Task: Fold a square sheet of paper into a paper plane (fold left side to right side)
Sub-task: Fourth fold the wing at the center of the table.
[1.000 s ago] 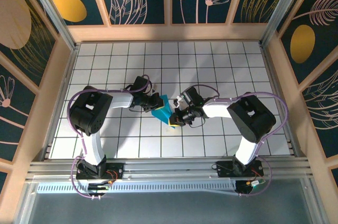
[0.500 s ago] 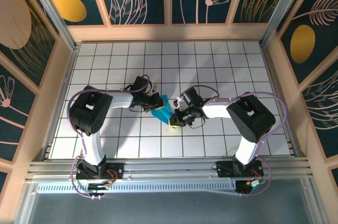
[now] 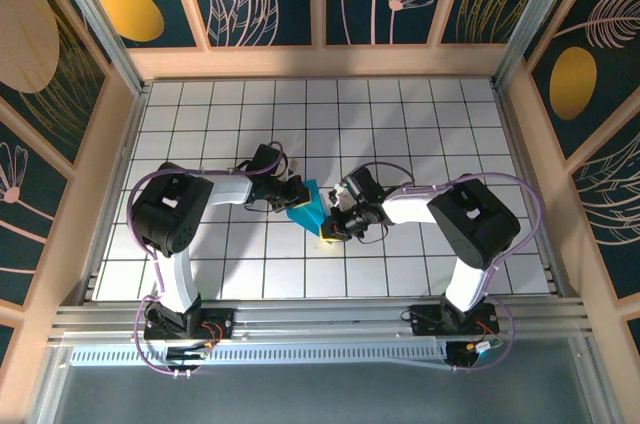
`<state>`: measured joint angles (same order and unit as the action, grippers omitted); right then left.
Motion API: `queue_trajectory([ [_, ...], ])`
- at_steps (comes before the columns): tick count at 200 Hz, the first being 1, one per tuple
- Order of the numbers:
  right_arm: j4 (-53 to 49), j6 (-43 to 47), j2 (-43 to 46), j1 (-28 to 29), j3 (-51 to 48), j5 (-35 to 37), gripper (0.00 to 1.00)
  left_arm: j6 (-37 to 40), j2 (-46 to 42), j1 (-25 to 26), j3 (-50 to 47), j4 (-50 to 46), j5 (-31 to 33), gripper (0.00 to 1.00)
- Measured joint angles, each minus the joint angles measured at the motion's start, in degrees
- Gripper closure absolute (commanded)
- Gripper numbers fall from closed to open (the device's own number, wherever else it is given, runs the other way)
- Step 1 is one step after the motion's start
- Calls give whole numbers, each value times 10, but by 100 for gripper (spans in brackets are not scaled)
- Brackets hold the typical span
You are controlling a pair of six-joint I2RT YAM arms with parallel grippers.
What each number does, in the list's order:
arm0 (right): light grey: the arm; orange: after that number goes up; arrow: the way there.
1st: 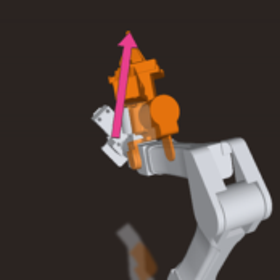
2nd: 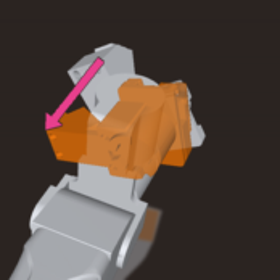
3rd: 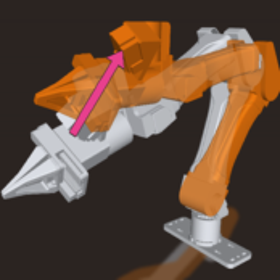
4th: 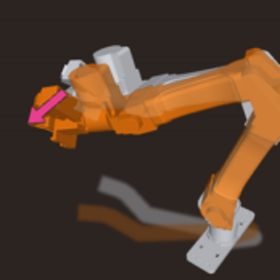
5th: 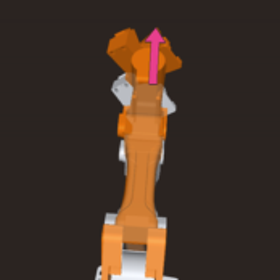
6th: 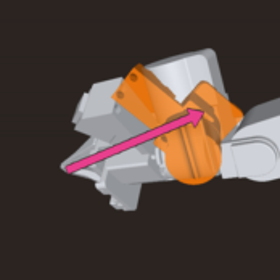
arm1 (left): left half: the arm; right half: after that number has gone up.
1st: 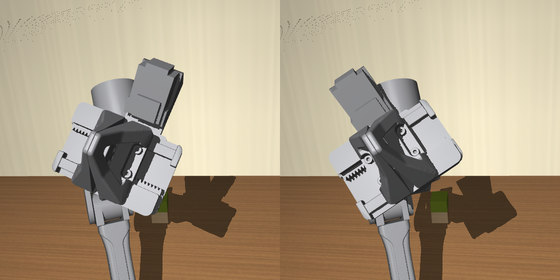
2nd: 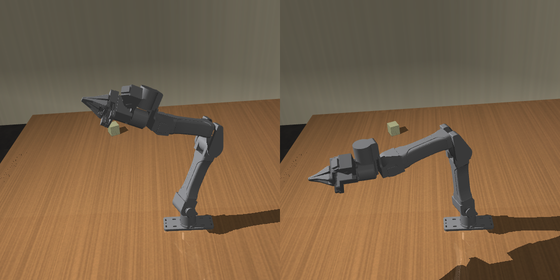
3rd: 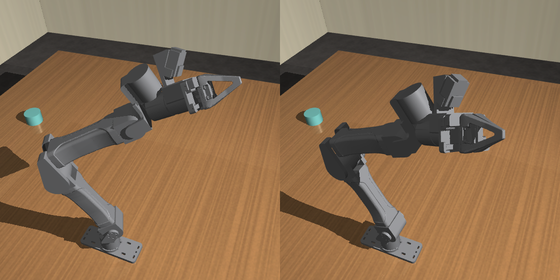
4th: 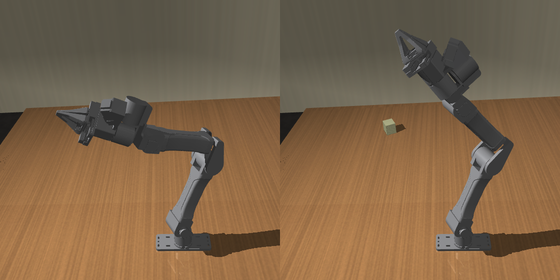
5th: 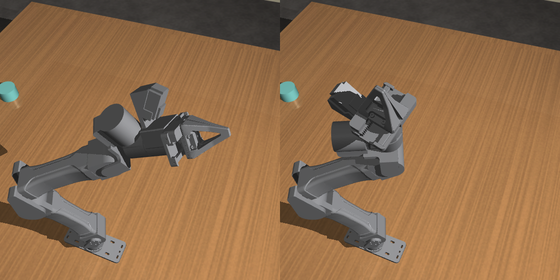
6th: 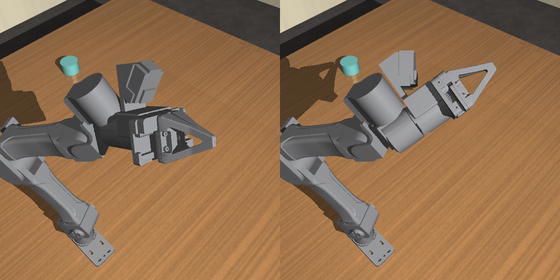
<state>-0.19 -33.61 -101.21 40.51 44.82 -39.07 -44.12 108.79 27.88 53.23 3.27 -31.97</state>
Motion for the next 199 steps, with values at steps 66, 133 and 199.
queue_trajectory([
  [66,0,0,0,1,-3,0,100,0,0,0,0,0,0,100],
  [133,4,0,-4,3,-3,0,100,0,0,0,0,0,1,100],
  [199,48,-13,-2,4,-26,-7,100,0,0,1,0,0,3,99],
])
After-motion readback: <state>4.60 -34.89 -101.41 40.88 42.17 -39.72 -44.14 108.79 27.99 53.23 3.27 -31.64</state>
